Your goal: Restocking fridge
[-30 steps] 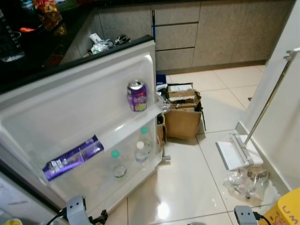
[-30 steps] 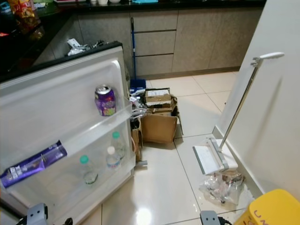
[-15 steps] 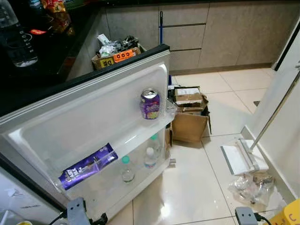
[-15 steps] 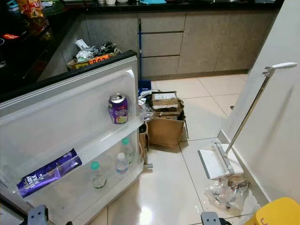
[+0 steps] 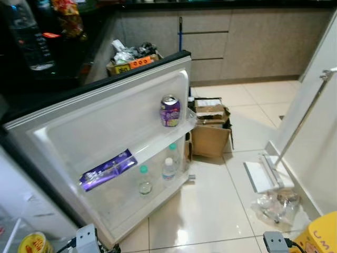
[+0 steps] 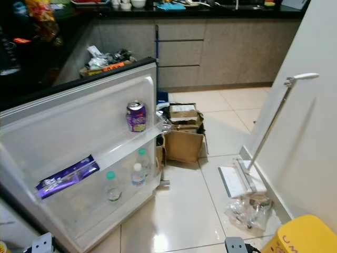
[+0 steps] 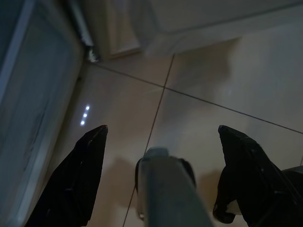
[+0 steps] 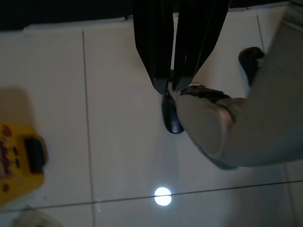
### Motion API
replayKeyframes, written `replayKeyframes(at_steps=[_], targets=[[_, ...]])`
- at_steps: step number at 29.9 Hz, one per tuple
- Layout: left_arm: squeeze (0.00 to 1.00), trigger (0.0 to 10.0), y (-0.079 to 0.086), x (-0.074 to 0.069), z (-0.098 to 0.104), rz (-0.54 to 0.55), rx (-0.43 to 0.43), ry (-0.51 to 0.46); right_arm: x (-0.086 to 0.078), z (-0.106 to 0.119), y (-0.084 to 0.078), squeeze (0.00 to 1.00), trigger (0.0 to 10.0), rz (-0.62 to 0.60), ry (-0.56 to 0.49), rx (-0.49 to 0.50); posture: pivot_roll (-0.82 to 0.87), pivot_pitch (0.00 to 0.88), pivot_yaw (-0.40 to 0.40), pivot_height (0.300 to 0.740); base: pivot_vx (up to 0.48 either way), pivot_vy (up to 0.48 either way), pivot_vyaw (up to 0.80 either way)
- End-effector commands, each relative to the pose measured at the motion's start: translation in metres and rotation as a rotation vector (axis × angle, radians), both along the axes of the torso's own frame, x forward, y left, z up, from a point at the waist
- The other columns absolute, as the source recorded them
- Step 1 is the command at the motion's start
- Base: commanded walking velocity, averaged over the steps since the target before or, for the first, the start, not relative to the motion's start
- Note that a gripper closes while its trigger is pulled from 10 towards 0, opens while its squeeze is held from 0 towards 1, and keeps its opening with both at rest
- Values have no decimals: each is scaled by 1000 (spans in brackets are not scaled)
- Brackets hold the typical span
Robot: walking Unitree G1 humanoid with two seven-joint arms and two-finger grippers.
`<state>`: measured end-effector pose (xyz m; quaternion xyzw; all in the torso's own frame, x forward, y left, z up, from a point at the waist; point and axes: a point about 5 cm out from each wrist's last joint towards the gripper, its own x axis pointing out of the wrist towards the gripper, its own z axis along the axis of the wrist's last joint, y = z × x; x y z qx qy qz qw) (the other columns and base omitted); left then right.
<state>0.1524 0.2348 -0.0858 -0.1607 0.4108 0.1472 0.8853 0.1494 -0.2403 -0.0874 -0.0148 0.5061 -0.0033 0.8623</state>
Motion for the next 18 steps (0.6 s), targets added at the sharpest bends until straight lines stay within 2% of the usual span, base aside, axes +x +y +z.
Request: replayKeyframes(at_steps=[1,18], targets=[[0,10000,-4,-1,-2,-24,1,19,2,1,0,0,10000,-15,-13,15,-119,0,-1,667,0,0,0],[0,10000,-9,4,-1,-44,-4,6,6,2,2,0,10000,-6,-20,39,-119,0,-4,719,0,0,0]])
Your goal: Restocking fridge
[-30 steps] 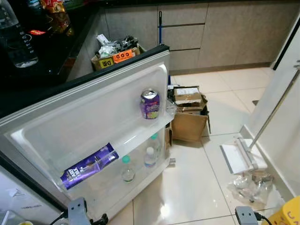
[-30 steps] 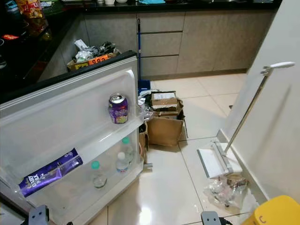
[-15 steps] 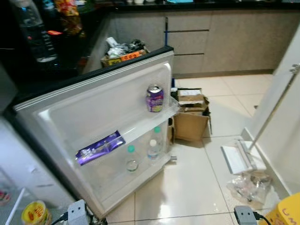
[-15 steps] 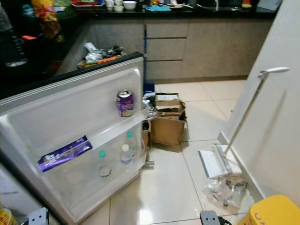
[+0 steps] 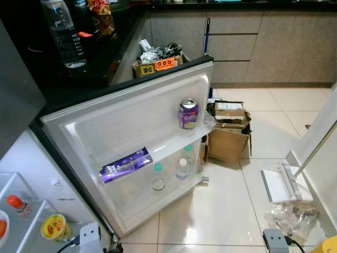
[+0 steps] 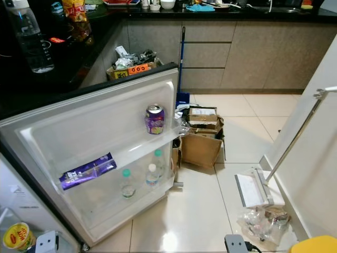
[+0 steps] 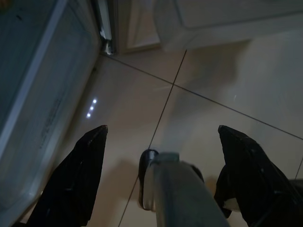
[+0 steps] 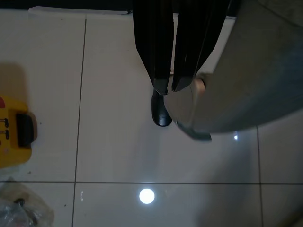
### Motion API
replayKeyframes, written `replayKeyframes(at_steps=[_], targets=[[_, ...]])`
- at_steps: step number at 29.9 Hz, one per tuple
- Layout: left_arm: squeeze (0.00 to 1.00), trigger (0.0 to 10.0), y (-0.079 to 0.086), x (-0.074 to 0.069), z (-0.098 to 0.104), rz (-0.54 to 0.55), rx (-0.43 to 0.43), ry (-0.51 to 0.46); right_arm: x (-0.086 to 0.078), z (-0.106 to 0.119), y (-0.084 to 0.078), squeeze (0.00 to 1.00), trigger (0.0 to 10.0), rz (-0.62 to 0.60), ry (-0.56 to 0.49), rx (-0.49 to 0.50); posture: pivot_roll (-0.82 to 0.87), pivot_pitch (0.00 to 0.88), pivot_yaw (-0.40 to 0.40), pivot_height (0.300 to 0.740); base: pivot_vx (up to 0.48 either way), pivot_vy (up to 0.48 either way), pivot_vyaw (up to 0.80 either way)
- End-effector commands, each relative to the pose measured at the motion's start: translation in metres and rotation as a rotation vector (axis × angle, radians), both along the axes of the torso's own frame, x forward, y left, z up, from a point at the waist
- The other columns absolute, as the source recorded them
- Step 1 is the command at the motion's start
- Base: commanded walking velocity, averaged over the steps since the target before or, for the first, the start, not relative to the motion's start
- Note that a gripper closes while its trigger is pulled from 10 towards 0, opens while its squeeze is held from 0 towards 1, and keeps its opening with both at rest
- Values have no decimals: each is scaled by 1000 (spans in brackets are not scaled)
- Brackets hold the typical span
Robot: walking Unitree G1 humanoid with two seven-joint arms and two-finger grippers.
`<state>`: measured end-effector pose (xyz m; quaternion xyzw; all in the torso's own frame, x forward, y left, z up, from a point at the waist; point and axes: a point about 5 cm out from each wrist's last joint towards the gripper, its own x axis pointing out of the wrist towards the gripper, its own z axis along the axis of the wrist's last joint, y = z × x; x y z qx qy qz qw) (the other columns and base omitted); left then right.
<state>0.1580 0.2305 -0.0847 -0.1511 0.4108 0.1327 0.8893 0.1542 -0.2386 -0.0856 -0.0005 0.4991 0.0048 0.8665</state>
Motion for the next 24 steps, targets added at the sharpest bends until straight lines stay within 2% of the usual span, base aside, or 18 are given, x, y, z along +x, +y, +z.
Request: replayKeyframes(at_steps=[1,6,20,22,24], targets=[[0,10000,-5,-1,-2,-10,-10,11,2,1,1,0,10000,-3,-5,8,-118,0,-5,724,0,0,0],[0,10000,-7,0,-2,-14,-14,8,4,1,2,0,10000,3,-9,13,-117,0,-7,738,0,0,0],[0,10000,-13,0,-3,-32,-20,7,8,3,2,0,10000,3,-23,21,-120,0,-11,740,0,0,0],[0,10000,-13,0,-3,-35,-20,7,8,3,1,0,10000,-10,-22,14,-119,0,-11,740,0,0,0],[0,10000,-14,1,-3,-38,-20,6,8,3,-1,0,10000,8,-3,-45,-117,0,-13,740,0,0,0]])
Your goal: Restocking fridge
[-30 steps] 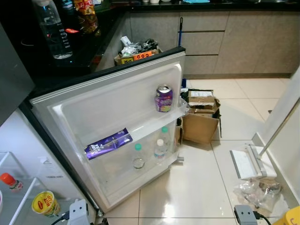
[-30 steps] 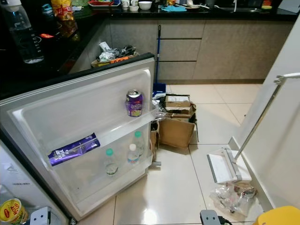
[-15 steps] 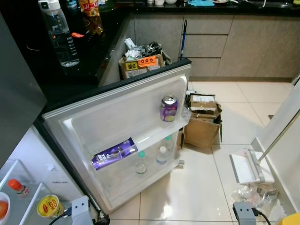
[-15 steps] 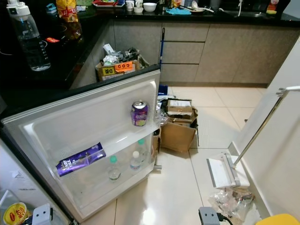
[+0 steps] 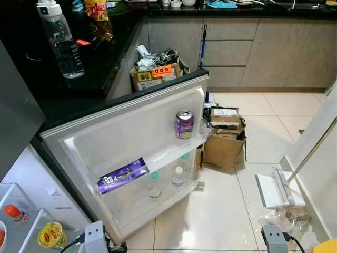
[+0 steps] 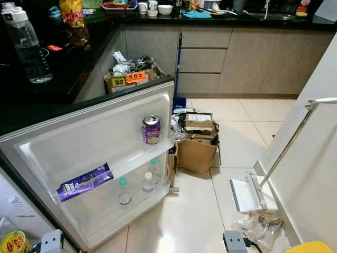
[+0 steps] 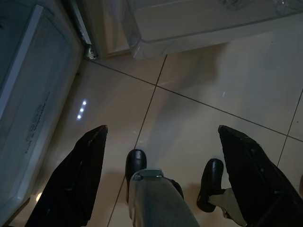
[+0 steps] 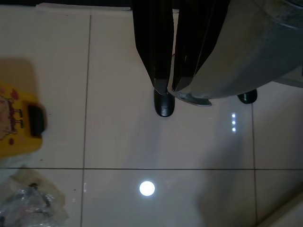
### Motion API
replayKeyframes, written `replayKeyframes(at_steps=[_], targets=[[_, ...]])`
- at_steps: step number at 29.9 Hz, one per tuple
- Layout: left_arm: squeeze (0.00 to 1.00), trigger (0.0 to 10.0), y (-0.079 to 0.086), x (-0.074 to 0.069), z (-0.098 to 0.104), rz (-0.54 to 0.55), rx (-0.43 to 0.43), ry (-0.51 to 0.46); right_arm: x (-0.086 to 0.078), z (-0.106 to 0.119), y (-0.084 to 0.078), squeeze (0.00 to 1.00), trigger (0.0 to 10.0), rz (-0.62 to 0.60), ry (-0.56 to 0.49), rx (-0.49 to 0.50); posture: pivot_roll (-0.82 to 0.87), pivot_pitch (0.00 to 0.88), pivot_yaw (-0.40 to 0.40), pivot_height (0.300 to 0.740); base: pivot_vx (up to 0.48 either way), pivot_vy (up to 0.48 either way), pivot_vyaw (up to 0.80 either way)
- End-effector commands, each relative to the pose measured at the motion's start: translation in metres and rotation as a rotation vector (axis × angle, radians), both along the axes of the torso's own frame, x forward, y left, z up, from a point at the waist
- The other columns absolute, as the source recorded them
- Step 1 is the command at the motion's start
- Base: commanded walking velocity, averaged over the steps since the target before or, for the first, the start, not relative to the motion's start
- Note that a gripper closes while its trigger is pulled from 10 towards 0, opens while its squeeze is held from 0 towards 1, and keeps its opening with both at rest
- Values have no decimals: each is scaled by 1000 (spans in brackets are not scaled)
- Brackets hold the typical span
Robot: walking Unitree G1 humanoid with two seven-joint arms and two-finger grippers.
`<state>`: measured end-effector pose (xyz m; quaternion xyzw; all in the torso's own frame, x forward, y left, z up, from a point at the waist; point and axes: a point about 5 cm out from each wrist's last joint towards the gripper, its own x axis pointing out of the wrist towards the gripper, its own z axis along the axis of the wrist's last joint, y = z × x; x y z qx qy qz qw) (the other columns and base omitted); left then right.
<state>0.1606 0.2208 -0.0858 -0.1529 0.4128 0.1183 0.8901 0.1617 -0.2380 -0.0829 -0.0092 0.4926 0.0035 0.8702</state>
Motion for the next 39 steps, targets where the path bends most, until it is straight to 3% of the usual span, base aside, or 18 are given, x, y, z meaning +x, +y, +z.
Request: replayKeyframes(at_steps=[1,6,15,22,25,30,31,39], targets=[[0,10000,-4,-1,-1,-15,-4,7,0,0,-3,0,10000,4,18,-46,-115,0,-14,740,0,0,0],[0,10000,-6,2,0,-21,-4,0,4,2,1,0,10000,24,3,10,-110,0,-16,740,0,0,0],[0,10000,-2,1,0,-54,18,7,8,2,4,0,10000,29,6,-27,-76,0,-13,740,0,0,0],[0,10000,19,-18,-2,-38,59,36,2,-4,17,0,10000,68,23,-16,-51,0,10,740,0,0,0],[0,10000,37,-29,0,-34,94,47,3,-4,23,0,10000,64,-1,9,-45,10,19,740,0,0,0],[0,10000,46,-40,0,-26,112,65,-4,-7,22,0,10000,53,12,6,-18,9,6,740,0,0,0],[0,10000,52,-49,-1,13,114,72,-10,-8,18,0,10000,10,18,9,-17,41,9,740,0,0,0],[0,10000,50,-62,-5,58,102,88,-14,-8,9,0,10000,-11,28,-9,-24,42,-13,740,0,0,0]])
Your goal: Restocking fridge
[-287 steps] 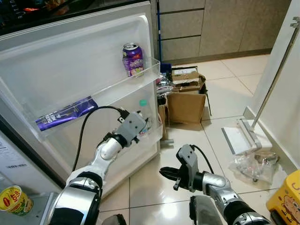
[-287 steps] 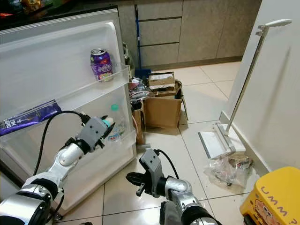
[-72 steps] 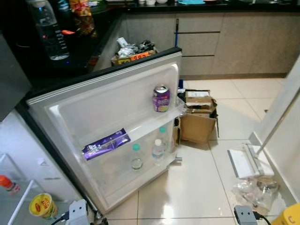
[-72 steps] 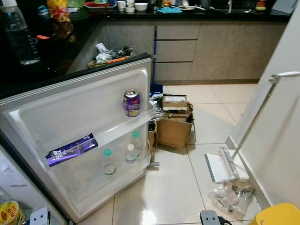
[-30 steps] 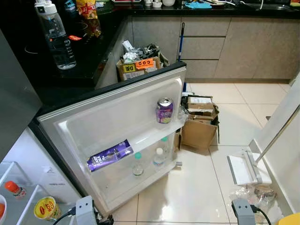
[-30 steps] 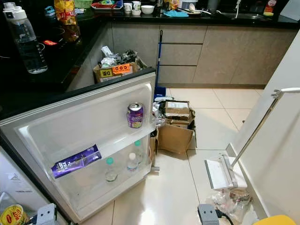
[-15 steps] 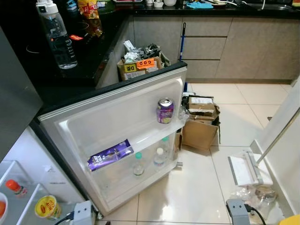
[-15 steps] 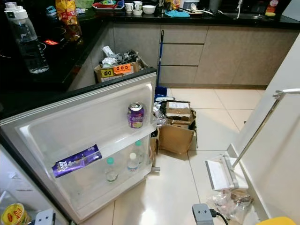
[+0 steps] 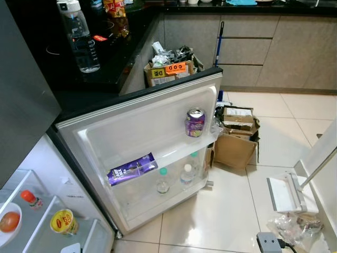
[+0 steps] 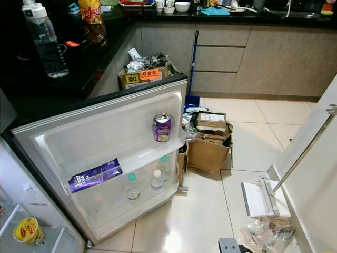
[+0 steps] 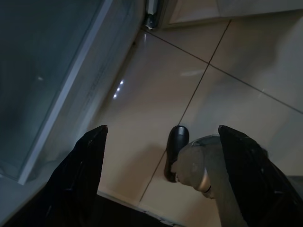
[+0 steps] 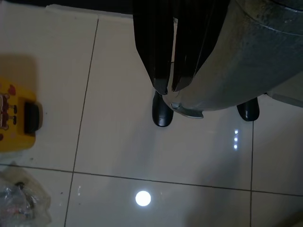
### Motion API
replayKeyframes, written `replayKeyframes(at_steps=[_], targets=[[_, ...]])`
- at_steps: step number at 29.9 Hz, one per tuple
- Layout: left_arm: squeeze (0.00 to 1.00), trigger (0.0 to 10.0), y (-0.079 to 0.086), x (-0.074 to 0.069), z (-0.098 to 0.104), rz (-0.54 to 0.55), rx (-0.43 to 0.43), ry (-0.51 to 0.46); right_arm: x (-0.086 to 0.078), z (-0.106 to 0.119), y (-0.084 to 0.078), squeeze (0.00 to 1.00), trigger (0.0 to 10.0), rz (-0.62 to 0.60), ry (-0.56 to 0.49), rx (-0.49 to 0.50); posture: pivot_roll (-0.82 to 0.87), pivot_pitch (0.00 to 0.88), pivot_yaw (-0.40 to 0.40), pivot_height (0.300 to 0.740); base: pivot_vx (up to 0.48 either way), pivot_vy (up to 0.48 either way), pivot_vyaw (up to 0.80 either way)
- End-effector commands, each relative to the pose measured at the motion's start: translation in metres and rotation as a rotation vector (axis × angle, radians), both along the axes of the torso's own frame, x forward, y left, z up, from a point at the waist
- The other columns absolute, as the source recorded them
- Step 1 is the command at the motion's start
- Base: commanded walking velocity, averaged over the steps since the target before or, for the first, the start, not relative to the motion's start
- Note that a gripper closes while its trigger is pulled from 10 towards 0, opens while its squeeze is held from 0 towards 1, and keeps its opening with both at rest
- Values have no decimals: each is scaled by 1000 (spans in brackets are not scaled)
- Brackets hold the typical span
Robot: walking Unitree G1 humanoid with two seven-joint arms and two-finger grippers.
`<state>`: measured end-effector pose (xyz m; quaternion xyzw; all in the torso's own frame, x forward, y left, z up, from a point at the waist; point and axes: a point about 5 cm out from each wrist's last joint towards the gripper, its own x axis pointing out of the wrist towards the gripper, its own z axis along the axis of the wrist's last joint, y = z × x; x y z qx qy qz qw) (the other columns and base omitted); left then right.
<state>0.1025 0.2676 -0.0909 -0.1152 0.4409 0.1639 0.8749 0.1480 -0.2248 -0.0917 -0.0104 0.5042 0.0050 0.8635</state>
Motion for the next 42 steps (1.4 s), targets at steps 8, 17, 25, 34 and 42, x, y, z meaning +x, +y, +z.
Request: replayKeyframes(at_steps=[8,17,25,34,42], targets=[[0,10000,-15,2,-4,-24,-74,-20,5,3,-4,0,10000,-12,-21,-25,-33,20,-15,740,0,0,0],[0,10000,-36,28,-2,-144,-103,-43,11,4,4,0,10000,-51,-41,58,-45,0,-1,740,0,-161,0],[0,10000,-47,31,-4,-170,-125,-28,18,5,10,0,10000,-68,-52,65,-43,0,3,740,0,-480,0],[0,10000,-48,33,-3,-168,-131,-34,16,4,7,0,10000,27,-18,-74,-38,0,-1,740,0,-480,0],[0,10000,-54,33,-4,-167,-144,-33,30,12,12,0,10000,71,-117,48,-40,0,-13,740,0,-480,0]])
